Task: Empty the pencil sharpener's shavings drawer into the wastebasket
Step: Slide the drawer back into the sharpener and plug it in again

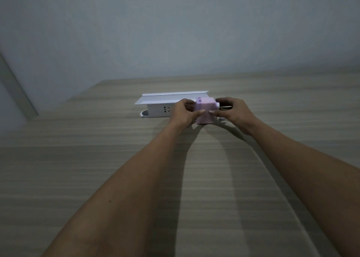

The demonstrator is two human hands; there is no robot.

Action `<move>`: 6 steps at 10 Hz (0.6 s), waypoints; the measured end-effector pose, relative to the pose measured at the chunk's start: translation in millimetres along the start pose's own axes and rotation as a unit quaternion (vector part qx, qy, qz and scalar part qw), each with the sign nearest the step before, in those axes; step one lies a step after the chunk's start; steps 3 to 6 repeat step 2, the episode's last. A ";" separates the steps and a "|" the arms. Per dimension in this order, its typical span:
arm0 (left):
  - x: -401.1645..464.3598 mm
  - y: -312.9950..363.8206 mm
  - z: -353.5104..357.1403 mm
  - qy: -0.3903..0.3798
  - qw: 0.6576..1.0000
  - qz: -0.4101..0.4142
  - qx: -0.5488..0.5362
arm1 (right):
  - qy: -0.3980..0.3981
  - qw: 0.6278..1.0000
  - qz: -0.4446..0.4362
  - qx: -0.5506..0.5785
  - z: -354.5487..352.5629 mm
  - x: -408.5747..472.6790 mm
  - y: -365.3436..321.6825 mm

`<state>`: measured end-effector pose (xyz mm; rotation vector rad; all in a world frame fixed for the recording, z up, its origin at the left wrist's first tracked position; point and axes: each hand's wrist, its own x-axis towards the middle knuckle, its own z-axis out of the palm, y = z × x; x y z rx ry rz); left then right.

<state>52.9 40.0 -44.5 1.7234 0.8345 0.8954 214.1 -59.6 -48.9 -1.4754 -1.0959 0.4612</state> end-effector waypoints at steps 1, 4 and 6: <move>-6.8 2.7 -8.5 -0.001 1.000 -0.004 -0.001 | 0.016 1.000 0.021 -0.012 -4.6 -2.4 -5.4; -23.0 12.1 -24.1 0.014 0.999 0.012 0.034 | 0.041 0.997 0.033 -0.052 -9.3 -15.3 -18.4; -23.0 12.1 -24.1 0.014 0.999 0.012 0.034 | 0.041 0.997 0.033 -0.052 -9.3 -15.3 -18.4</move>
